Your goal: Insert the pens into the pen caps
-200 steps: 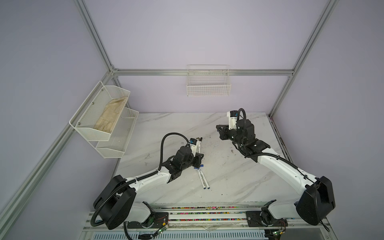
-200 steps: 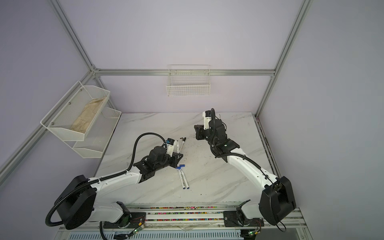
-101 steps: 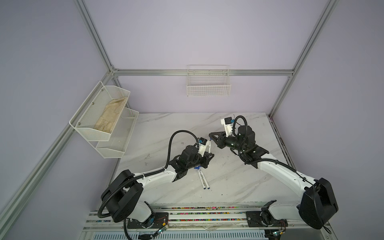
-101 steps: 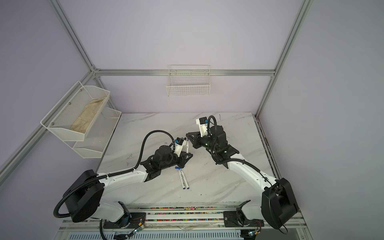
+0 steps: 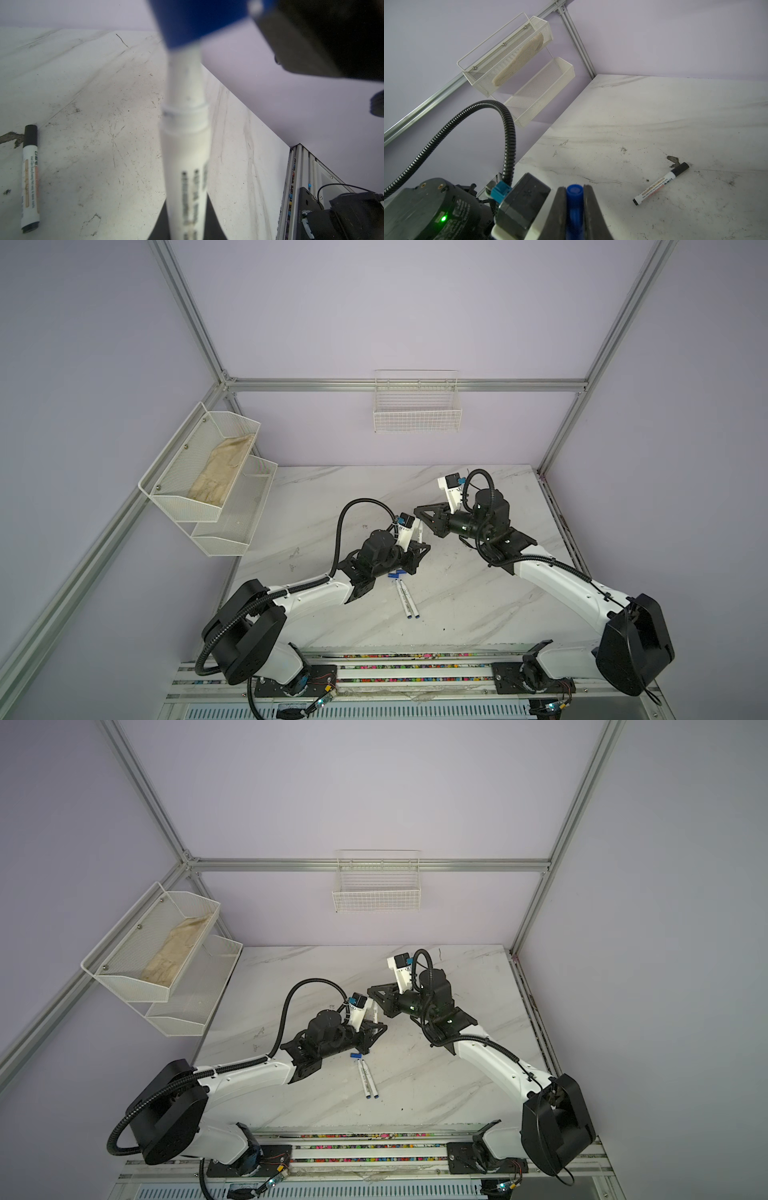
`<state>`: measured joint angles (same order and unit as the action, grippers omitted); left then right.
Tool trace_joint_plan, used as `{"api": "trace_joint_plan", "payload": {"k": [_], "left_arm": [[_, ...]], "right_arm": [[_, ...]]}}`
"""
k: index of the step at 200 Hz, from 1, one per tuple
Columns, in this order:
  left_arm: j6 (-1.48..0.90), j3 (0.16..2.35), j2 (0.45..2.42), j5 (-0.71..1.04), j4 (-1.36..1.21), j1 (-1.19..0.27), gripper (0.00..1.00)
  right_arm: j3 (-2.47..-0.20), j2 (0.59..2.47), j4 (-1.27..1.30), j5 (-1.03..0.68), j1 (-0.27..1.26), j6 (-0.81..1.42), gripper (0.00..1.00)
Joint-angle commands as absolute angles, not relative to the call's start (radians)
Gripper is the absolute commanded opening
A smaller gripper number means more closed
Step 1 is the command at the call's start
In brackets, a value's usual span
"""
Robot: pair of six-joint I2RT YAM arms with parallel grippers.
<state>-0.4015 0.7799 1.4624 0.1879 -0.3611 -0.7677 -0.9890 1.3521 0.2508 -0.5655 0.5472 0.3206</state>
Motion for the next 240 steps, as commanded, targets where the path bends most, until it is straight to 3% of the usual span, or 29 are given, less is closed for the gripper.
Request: {"api": "trace_joint_plan", "payload": {"k": [1,240], "left_arm": [[-0.400,0.853,1.449,0.207,-0.425,-0.767,0.00],[-0.420,0.834,1.445,0.207,-0.457,-0.767,0.00]], "right_arm": [[-1.011,1.343,0.271,-0.562,0.545,0.311,0.00],[-1.003,1.342,0.215,-0.555,0.528,0.274,0.00]]}}
